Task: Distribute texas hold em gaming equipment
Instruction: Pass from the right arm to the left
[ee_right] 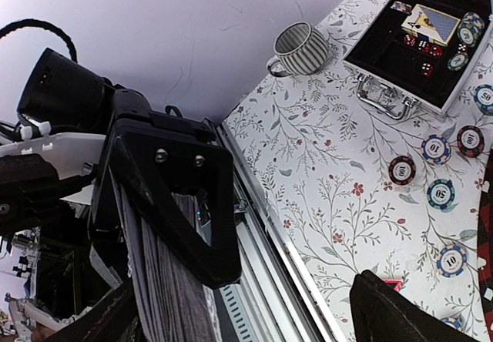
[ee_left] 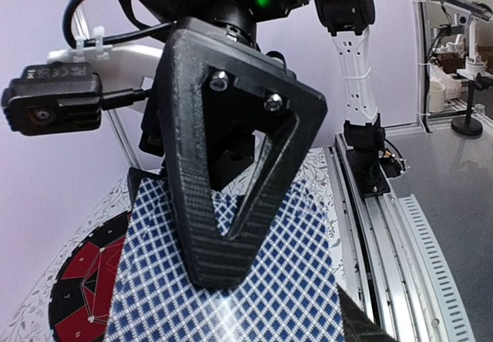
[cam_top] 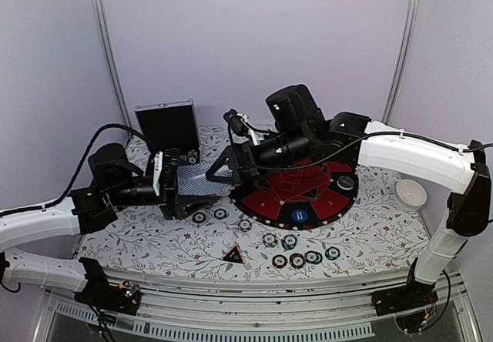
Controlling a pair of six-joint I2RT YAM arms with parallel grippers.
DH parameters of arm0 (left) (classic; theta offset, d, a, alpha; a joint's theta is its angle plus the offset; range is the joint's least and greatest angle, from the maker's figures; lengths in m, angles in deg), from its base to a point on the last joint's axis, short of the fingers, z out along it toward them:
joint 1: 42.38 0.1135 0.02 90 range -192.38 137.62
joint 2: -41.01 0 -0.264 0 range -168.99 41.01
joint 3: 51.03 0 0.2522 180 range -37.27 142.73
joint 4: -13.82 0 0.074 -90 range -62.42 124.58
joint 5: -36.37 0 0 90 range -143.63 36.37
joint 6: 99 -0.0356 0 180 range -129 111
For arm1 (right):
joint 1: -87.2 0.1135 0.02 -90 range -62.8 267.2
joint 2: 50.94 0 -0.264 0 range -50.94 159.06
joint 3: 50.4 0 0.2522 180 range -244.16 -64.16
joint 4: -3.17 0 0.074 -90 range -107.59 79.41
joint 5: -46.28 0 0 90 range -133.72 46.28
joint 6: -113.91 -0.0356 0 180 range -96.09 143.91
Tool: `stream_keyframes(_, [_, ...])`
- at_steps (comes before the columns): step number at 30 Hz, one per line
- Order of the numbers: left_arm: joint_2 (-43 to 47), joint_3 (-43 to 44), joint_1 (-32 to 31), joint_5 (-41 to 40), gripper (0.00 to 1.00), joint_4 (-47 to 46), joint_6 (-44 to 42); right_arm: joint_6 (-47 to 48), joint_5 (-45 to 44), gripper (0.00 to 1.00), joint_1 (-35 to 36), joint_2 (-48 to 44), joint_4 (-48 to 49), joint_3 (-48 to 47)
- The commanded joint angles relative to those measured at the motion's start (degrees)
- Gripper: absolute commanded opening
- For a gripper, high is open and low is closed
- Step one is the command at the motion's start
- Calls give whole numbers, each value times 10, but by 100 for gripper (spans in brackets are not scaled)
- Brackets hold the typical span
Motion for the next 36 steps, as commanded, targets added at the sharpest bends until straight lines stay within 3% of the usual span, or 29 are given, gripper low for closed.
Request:
stream_keyframes(1, [8, -9, -1, -12, 56, -18, 3, 20, -50, 91, -4, -17, -39, -11])
stream_keyframes(12, [7, -15, 2, -20, 56, -17, 3, 25, -76, 90, -5, -45, -79, -13])
stream_keyframes(22, [0, -16, 2, -22, 56, -19, 4, 33, -35, 87, -5, -40, -66, -34])
stream_keyframes(36, [1, -18, 3, -25, 56, -29, 5, 51, -92, 94, 2, 20, -139, -80])
